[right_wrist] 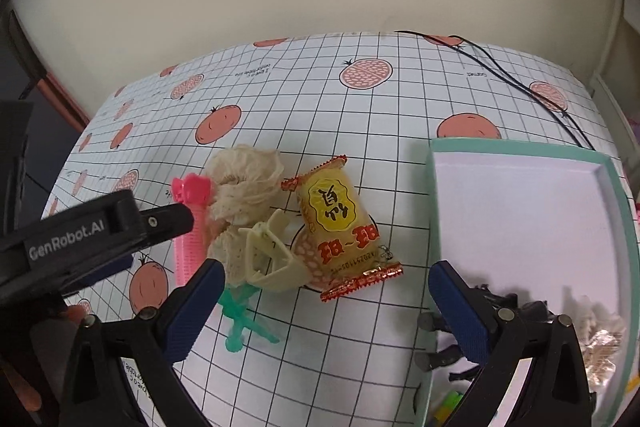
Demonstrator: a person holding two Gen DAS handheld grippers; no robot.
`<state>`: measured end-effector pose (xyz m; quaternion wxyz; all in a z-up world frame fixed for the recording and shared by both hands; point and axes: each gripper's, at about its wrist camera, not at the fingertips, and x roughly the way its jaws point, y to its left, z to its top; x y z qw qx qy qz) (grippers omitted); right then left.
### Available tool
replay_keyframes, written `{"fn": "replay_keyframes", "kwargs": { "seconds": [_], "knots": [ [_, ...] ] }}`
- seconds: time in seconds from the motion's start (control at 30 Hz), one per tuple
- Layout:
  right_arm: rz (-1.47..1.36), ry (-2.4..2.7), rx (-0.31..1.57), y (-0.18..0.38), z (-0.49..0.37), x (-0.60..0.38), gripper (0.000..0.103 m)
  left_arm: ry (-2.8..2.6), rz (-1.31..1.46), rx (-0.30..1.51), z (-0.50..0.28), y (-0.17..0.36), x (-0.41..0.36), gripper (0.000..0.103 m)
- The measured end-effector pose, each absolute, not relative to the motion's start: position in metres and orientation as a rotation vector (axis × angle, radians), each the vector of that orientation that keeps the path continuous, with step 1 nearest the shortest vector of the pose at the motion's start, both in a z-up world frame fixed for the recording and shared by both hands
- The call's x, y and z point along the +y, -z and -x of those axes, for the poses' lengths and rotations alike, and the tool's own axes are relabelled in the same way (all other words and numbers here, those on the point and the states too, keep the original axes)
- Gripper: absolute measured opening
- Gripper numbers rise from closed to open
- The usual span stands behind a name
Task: Organize objects
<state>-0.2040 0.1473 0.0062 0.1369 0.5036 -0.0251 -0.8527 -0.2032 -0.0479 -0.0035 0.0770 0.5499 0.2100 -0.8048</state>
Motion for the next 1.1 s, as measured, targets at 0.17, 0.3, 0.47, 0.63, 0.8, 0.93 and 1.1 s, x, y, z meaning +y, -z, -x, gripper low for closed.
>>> {"fn": "replay_keyframes", "kwargs": {
  "seconds": [0.17,0.3,0.47,0.63,0.8,0.93,1.1],
  "knots": [
    [-1.456,2.456,-0.072,0.000,0.207,0.142,0.103,2.468,-1.596,0.606,0.202,0.009,-0.056,0.095],
    [-1.434,2.453,0.000,0.001,0.205,0.130,0.100,2.514,-1.602,0.595,0.204,0.013,-0.052,0.093],
    [-1.444,2.456,0.056,0.007,0.202,0.122,0.084,2.569,-1.588,0.539,0.204,0.012,-0.043,0.088],
    [-1.469,2.440,0.064,0.016,0.201,0.121,0.072,2.601,-1.584,0.513,0.202,0.013,-0.040,0.073],
    [-1.475,2.408,0.044,0.018,0.200,0.120,0.050,2.601,-1.618,0.511,0.203,0.020,-0.035,0.059],
    [-1.473,2.391,0.019,0.017,0.200,0.120,0.037,2.599,-1.633,0.536,0.203,0.023,-0.033,0.040],
    [-1.469,2.381,0.012,0.016,0.200,0.120,0.031,2.587,-1.635,0.556,0.202,0.025,-0.034,0.029]
  ]
}}
